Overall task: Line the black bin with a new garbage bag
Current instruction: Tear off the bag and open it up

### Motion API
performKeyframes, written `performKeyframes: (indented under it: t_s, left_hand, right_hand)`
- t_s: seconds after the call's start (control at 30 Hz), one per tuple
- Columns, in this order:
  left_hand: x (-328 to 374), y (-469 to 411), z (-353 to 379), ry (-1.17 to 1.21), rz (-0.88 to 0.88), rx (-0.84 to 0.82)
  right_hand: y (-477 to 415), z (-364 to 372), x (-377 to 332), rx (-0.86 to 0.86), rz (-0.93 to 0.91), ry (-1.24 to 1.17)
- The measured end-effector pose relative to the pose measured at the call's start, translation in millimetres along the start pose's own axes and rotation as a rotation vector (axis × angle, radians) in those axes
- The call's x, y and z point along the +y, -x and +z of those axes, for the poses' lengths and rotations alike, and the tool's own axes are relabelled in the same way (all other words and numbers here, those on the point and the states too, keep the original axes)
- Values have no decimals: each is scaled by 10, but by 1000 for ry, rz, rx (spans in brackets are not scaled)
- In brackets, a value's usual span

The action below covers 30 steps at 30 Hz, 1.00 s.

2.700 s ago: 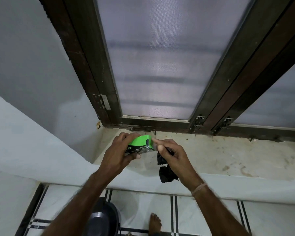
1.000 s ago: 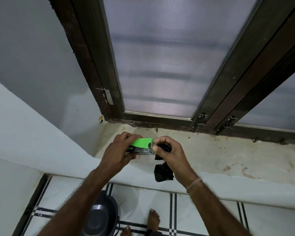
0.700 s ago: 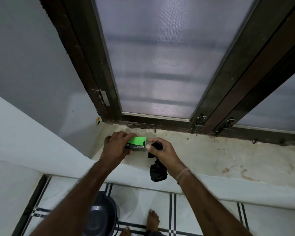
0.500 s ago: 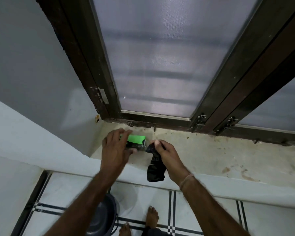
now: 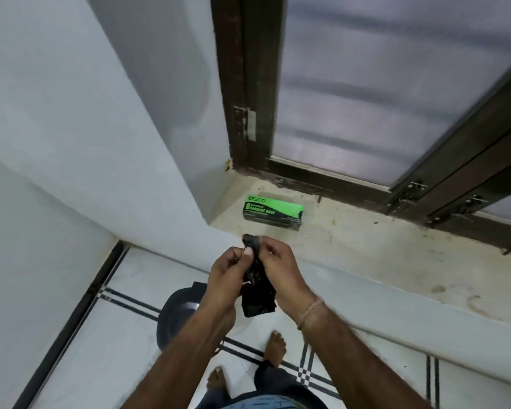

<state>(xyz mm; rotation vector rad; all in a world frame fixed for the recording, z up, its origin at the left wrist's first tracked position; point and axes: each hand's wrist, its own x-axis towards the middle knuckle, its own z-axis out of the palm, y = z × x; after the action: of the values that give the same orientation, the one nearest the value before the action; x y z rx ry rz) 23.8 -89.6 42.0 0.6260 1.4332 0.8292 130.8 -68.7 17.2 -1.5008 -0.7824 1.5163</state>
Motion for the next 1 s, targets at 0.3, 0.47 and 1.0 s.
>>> performKeyframes:
  t_s: [0.3,0.47,1.0]
  left_hand:
    - [-81,3,-1382,380,-4,247]
    - [-398,-47,-2464,291,-7,268]
    - [-340,951,-4308,-281,511,-283]
  right_hand:
    - [421,457,344,-288,137,66]
    - [690,951,645,-165,51,66]
    - [2060,2566,775,-254,65,237]
